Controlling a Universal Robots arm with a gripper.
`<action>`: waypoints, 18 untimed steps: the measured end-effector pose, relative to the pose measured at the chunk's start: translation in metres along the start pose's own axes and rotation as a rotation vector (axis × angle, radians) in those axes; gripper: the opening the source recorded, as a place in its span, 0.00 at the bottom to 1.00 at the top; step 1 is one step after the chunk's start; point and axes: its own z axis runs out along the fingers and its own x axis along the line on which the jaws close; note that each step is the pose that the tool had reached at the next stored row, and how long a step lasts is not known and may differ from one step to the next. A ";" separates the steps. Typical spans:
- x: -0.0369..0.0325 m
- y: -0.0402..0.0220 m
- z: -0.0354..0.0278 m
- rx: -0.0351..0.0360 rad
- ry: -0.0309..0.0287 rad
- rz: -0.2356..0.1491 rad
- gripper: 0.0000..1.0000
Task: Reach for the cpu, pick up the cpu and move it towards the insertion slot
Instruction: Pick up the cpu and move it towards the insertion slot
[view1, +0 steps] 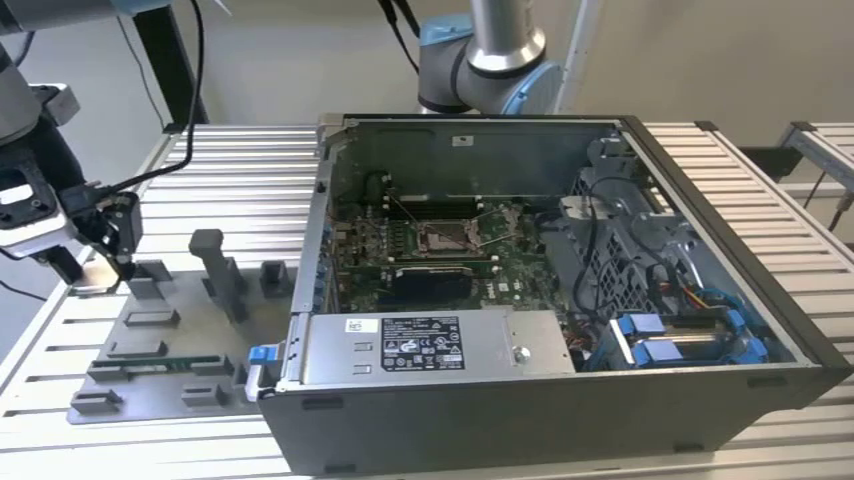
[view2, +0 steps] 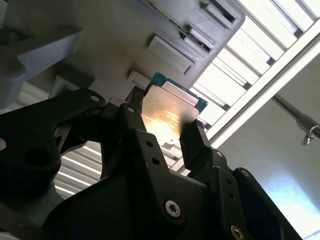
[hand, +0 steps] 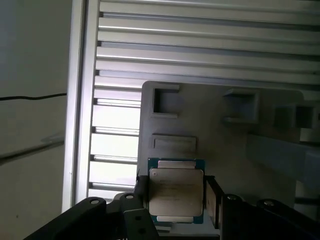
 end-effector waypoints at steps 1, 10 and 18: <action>0.0000 0.0000 -0.0009 0.0000 0.0000 0.000 0.00; 0.0001 0.0003 -0.0085 -0.0001 -0.0001 0.000 0.00; 0.0001 0.0005 -0.0157 -0.0001 0.0000 0.000 0.00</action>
